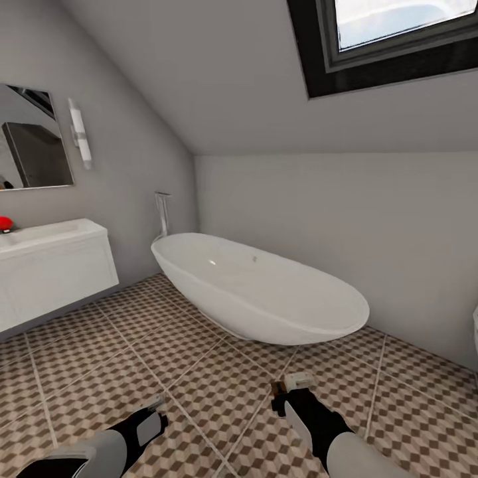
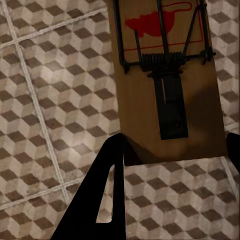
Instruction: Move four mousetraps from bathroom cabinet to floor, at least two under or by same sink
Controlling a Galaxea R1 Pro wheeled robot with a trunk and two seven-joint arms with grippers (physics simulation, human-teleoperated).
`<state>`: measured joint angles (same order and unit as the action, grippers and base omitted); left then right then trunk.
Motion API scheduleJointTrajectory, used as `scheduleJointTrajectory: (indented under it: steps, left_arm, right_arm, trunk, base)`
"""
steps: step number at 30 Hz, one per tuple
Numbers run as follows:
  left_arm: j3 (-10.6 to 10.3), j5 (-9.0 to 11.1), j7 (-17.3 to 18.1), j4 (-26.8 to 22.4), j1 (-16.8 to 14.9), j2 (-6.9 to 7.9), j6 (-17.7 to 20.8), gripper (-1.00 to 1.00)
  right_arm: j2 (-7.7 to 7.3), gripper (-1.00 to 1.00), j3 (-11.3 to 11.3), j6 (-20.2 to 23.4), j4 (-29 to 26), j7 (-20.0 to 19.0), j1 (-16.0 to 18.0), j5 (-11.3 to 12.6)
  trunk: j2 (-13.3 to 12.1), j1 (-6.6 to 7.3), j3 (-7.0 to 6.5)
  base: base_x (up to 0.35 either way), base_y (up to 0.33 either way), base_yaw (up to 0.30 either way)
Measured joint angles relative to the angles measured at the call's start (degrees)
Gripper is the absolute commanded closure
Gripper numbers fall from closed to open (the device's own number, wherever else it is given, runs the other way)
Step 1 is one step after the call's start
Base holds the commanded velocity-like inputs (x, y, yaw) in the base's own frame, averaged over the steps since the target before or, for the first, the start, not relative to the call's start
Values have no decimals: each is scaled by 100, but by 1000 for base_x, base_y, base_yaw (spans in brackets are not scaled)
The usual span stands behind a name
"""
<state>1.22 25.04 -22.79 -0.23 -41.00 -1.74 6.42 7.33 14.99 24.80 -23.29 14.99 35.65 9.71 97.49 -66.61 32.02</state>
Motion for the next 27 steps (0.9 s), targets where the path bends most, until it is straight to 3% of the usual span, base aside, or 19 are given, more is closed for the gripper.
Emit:
scheduleJointTrajectory:
  steps: [27]
  left_arm:
    - [0,1,-6,0,1,5,0,100]
  right_arm:
    - [2,100,0,-35,3,17,1,0]
  trunk:
    - [0,0,0]
  base:
    - [323,0,260]
